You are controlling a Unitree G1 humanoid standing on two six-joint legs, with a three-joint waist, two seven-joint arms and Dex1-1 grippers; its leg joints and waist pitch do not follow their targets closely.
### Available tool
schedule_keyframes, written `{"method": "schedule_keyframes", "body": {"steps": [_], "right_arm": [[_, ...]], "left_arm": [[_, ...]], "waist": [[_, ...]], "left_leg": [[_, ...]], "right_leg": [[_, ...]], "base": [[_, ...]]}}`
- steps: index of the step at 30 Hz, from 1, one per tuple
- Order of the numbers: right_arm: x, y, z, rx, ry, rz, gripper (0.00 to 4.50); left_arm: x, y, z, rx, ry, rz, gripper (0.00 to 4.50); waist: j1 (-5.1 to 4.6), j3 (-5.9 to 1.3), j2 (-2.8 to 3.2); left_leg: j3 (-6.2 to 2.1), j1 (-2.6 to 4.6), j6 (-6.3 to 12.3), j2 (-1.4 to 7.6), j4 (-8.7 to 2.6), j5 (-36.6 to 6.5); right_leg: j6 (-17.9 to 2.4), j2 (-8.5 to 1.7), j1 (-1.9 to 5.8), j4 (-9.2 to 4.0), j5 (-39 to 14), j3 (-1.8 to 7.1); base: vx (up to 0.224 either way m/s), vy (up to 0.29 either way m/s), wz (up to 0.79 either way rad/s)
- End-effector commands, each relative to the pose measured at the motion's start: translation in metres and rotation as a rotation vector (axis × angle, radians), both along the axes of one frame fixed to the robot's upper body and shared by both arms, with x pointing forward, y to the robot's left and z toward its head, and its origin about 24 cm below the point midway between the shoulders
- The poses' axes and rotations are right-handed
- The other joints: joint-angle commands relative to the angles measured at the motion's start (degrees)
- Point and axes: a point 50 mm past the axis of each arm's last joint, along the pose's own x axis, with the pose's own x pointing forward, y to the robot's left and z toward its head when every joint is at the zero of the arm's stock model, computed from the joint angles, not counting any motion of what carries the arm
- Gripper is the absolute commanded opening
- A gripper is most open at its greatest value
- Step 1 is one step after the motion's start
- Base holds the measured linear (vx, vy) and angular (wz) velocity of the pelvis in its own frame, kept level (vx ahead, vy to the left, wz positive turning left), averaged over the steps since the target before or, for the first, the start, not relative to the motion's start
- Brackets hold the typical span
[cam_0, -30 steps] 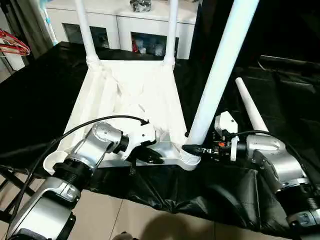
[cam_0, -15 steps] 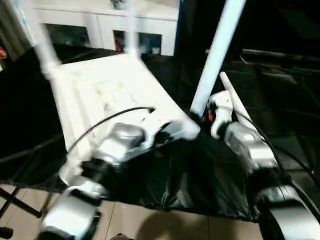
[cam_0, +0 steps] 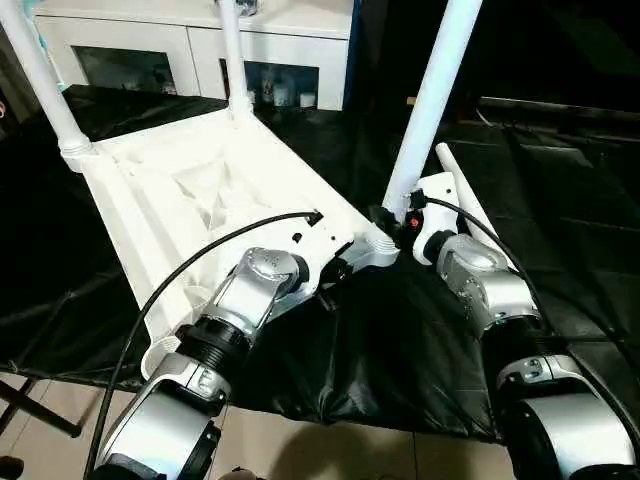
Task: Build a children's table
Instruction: Insert table leg to table base
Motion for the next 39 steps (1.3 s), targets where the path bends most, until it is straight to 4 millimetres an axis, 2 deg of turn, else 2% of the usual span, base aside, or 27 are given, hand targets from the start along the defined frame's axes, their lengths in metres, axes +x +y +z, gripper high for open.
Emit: {"method": "schedule_keyframes", "body": {"steps": [1, 9, 10, 12, 15, 17, 19, 22, 24, 26, 28, 30, 31, 39], "right_arm": [[-0.023, 0.019, -0.048, -0.025, 0.217, 0.095, 1.86], [-0.022, 0.015, -0.047, -0.045, 0.193, 0.103, 1.86], [-0.021, 0.015, -0.045, -0.034, 0.184, 0.102, 2.21], [-0.019, 0.016, -0.04, -0.004, 0.152, 0.104, 2.56], [-0.017, 0.016, -0.031, 0.049, 0.112, 0.122, 2.65], [-0.016, 0.016, -0.027, 0.06, 0.095, 0.132, 3.01], [-0.016, 0.015, -0.025, 0.068, 0.087, 0.143, 3.05], [-0.018, 0.012, -0.021, 0.072, 0.061, 0.184, 3.39], [-0.018, 0.011, -0.02, 0.069, 0.054, 0.194, 3.46], [-0.019, 0.009, -0.019, 0.065, 0.045, 0.208, 3.82], [-0.025, 0.002, -0.016, 0.032, 0.012, 0.303, 3.82], [-0.027, 0.001, -0.015, 0.027, 0.009, 0.324, 3.82], [-0.03, -0.003, -0.015, 0.009, 0.006, 0.369, 3.82], [-0.047, -0.019, -0.016, -0.078, 0.034, 0.563, 3.82]], "left_arm": [[0.001, -0.024, 0.025, -0.053, -0.095, -0.09, 0.0], [0.001, -0.021, 0.026, -0.057, -0.089, -0.107, 0.0], [0.001, -0.02, 0.026, -0.059, -0.089, -0.109, 0.0], [0.001, -0.02, 0.026, -0.064, -0.09, -0.116, 0.0], [0.0, -0.019, 0.027, -0.074, -0.096, -0.139, 0.0], [0.0, -0.018, 0.028, -0.075, -0.095, -0.147, 0.0], [0.0, -0.017, 0.028, -0.08, -0.097, -0.156, 0.0], [-0.001, -0.014, 0.029, -0.082, -0.096, -0.18, 0.0], [-0.001, -0.013, 0.029, -0.083, -0.095, -0.185, 0.0], [-0.001, -0.012, 0.03, -0.083, -0.095, -0.196, 0.0], [-0.004, -0.007, 0.03, -0.084, -0.091, -0.254, 0.0], [-0.004, -0.006, 0.03, -0.083, -0.091, -0.265, 0.0], [-0.006, -0.004, 0.03, -0.086, -0.082, -0.3, 0.0], [-0.016, 0.009, 0.031, -0.105, -0.057, -0.484, 0.0]], "waist": [[0.55, -3.42, 0.32], [0.48, -3.35, 0.38], [0.47, -3.37, 0.38], [0.44, -3.43, 0.37], [0.68, -3.56, 0.44], [0.81, -3.65, 0.53], [0.81, -3.65, 0.55], [0.83, -3.56, 0.69], [0.93, -3.56, 0.67], [1.05, -3.54, 0.84], [1.6, -3.63, 0.91], [1.99, -3.76, 0.9], [2.15, -3.77, 1.11], [3.55, -3.72, 1.28]], "left_leg": [[-1.72, 0.62, 1.09, 3.98, -4.37, -13.3], [-1.74, 0.66, 0.99, 4.01, -4.43, -13.9], [-1.74, 0.62, 1.06, 3.97, -4.41, -13.7], [-1.73, 0.58, 1.28, 3.99, -4.39, -13.3], [-1.61, 0.64, 1.72, 4.01, -4.22, -12.5], [-1.59, 0.51, 2.46, 4.09, -4.13, -10.2], [-1.56, 0.43, 2.95, 4.06, -4.07, -9.7], [-1.53, 0.49, 3.11, 4.05, -4.08, -10.2], [-1.54, 0.51, 3.06, 4.11, -4.07, -10.5], [-1.58, 0.59, 2.91, 4.17, -4.11, -10.3], [-1.45, 0.67, 3.09, 4.14, -3.93, -10.0], [-1.46, 0.65, 3.78, 4.22, -3.85, -8.2], [-1.46, 0.61, 4.05, 4.18, -3.77, -7.6], [-1.34, 0.78, 3.81, 4.42, -3.71, -8.6]], "right_leg": [[-13.2, -5.94, 2.75, -4.29, -12.6, 3.14], [-13.1, -5.97, 2.63, -4.42, -13.4, 3.14], [-13.2, -5.98, 2.7, -4.37, -13.2, 3.15], [-13.4, -5.93, 2.75, -4.29, -12.3, 3.15], [-14.0, -6.02, 2.79, -4.28, -11.0, 3.22], [-14.8, -5.93, 2.88, -3.72, -7.2, 3.13], [-15.2, -5.94, 3.0, -3.59, -6.1, 3.09], [-15.2, -5.98, 2.95, -3.78, -7.4, 3.06], [-15.0, -6.04, 2.99, -3.83, -8.0, 3.08], [-15.1, -5.97, 2.89, -3.77, -7.9, 3.06], [-14.9, -5.98, 3.0, -3.75, -7.1, 3.11], [-15.3, -5.93, 2.94, -3.31, -4.2, 3.14], [-15.6, -5.99, 2.97, -3.2, -3.5, 3.1], [-15.1, -5.86, 2.85, -3.25, -5.2, 2.96]], "base": [[0.0, 0.0, 0.0], [0.0, 0.0, 0.0], [0.0, 0.0, 0.0], [0.0, 0.0, 0.0], [0.0, 0.0, 0.0], [0.0, 0.0, 0.0], [0.0, 0.0, 0.0], [0.0, 0.0, 0.0], [0.0, 0.0, 0.0], [0.0, 0.0, 0.0], [0.0, 0.0, 0.0], [0.0, 0.0, 0.0], [0.0, 0.0, 0.0], [0.0, 0.0, 0.0]]}}
